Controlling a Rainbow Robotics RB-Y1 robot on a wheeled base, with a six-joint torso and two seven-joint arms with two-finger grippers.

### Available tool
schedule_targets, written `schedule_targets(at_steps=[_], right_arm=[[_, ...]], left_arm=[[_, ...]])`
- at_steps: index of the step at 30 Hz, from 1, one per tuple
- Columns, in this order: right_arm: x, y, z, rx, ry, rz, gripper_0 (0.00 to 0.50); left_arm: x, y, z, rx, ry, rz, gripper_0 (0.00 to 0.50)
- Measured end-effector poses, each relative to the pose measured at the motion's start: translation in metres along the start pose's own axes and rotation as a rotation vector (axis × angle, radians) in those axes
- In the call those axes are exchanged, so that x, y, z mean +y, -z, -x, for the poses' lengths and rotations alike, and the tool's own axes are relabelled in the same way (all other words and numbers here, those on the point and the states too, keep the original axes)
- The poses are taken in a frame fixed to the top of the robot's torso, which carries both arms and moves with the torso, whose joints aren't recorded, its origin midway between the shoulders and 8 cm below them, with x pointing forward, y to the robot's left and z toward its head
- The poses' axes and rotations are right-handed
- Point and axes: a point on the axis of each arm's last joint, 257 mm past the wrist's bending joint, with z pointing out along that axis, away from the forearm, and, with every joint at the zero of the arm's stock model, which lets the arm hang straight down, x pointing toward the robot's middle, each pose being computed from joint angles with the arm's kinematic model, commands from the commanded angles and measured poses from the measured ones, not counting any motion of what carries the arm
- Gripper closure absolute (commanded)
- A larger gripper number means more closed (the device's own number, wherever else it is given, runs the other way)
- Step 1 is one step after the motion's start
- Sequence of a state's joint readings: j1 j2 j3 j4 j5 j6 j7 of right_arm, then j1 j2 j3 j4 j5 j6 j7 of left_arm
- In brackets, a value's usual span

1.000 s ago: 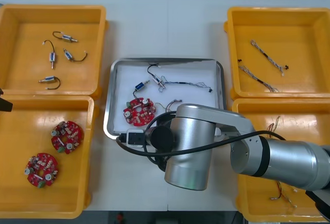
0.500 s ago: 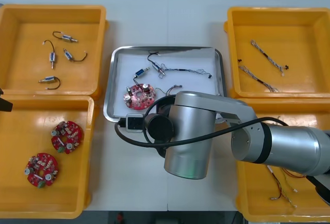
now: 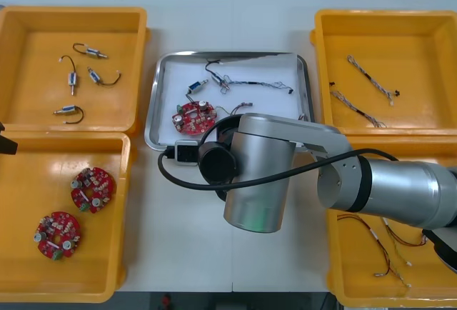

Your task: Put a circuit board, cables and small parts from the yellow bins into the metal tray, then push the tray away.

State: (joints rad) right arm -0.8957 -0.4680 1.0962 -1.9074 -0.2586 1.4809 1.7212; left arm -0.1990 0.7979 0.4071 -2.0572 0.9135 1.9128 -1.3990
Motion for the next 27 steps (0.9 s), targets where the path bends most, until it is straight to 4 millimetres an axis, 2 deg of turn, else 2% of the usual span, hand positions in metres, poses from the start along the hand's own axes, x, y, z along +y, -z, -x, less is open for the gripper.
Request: schedule_targets(at_steps=[18, 27], right_arm=[[-0.058, -0.027, -0.001, -0.002, -0.009, -0.096, 0.500], [-0.086, -0.039, 0.005, -0.011, -0.009, -0.154, 0.500]], left_arm=[[0.000, 0.000, 0.000, 0.000, 0.000, 0.000, 0.000], [0.000, 0.000, 0.000, 0.000, 0.000, 0.000, 0.000]])
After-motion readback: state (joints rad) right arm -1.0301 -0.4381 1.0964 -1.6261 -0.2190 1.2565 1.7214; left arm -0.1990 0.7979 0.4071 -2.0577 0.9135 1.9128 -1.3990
